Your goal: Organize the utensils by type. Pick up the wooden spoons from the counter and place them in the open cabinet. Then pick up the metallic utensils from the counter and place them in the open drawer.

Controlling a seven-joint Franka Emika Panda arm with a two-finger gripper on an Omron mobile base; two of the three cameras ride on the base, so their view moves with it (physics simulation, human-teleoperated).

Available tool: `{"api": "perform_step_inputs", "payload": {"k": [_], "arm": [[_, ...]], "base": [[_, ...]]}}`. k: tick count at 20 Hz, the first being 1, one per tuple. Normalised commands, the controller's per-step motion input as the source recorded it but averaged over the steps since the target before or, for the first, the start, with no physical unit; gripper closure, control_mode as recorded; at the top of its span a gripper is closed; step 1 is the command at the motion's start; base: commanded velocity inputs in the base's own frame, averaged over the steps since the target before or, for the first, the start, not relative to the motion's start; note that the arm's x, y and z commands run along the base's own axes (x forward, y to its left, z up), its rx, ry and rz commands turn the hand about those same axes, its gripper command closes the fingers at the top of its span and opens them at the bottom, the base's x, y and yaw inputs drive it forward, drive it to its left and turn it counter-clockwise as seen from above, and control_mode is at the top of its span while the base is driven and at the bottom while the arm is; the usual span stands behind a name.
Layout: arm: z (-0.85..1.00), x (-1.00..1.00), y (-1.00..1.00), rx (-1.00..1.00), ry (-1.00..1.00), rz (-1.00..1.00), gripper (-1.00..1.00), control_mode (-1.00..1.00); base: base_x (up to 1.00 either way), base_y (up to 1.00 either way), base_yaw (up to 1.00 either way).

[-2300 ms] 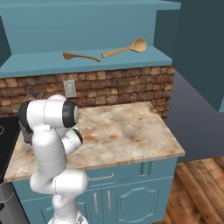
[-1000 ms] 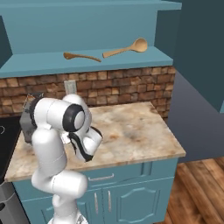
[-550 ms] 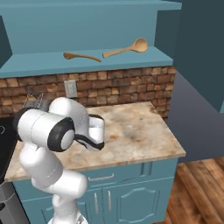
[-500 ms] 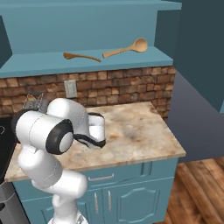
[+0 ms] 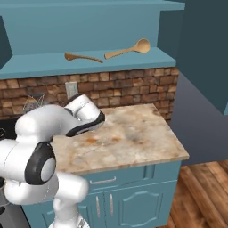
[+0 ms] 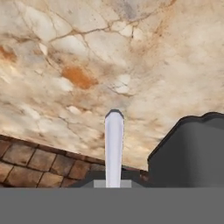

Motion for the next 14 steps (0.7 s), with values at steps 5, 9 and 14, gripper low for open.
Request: {"api": "perform_step_inputs", "payload": {"k": [5,9,14], "arm": [[0.12,-0.13,-0.14,0.15,-0.06,-0.02,1.00,-1.00],[0.52,-0.28,-0.67,0.47,-0.25,-0.01,1.00,-1.00],[0.31,-0.16,-0.46,0.30,-0.38,-0.22,1.00,-1.00]], "base": [[0.00,0.00,0.00],[0.00,0.00,0.00],[0.00,0.00,0.00]]}}
